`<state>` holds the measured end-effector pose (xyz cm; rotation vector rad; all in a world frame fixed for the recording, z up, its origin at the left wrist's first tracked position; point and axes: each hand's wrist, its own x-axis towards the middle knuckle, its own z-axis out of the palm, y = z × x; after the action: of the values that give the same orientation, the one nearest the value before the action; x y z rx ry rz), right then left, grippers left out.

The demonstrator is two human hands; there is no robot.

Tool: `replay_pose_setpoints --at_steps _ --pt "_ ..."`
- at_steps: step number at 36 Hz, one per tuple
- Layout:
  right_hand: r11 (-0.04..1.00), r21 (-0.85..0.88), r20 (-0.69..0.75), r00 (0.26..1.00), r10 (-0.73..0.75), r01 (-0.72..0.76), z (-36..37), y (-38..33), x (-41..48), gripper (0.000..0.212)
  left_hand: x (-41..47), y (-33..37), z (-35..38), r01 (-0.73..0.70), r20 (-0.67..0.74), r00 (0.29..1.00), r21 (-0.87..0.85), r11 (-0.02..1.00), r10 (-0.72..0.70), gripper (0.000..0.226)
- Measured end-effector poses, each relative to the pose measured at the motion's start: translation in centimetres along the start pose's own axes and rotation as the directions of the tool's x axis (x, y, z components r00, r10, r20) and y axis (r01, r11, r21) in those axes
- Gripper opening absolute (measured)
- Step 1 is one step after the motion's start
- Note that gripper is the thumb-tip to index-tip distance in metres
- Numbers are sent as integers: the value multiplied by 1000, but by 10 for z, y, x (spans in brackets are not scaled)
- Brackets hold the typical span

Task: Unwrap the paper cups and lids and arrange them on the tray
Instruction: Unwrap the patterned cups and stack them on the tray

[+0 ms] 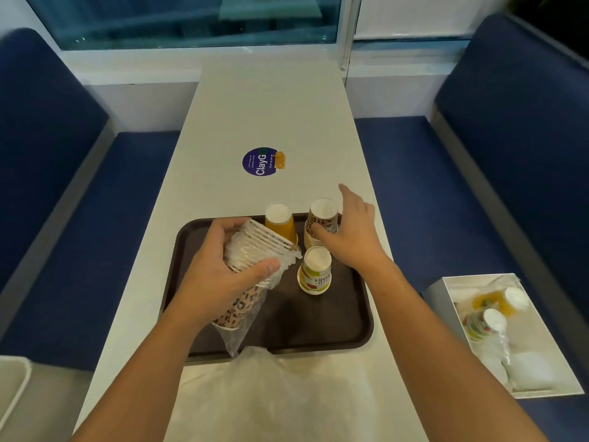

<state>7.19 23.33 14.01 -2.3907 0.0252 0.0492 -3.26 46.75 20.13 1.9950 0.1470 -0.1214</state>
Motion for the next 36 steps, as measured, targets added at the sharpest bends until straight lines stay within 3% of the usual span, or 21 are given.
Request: replay_pose_setpoints --at_steps 2,4,7,9,12,18,24,31,36 --pt "997 27 -133 989 -63 67 -11 -20 -14 72 -2 2 0 -4 0 1000 15 1000 4 73" --pt "979 112 -178 972 -150 172 -21 -38 -29 43 -5 5 0 -10 2 1000 30 1000 10 71" --pt "919 260 24 950 -312 296 -33 -62 -53 17 -9 8 -1 -20 8 1000 45 999 19 71" --pt "900 297 164 912 -376 318 -36 -72 -66 15 -14 11 -1 -37 13 999 50 998 36 71" --pt "898 336 232 899 -371 284 -36 -78 -77 15 -20 14 -2 -62 20 998 69 996 61 72" --pt "883 353 175 906 -386 309 -39 -84 -86 18 -29 17 -7 -87 19 996 70 994 85 72" --pt "864 357 -30 929 -370 355 -42 -90 -89 15 -37 24 -11 -108 29 994 92 990 106 74" --pt "806 488 -9 925 -379 335 -53 -89 -88 27 -40 24 -15 -157 39 987 51 986 155 80" --pt "816 450 9 912 -411 363 -58 -85 -83 34 -43 28 -13 -195 51 980 48 980 193 73"
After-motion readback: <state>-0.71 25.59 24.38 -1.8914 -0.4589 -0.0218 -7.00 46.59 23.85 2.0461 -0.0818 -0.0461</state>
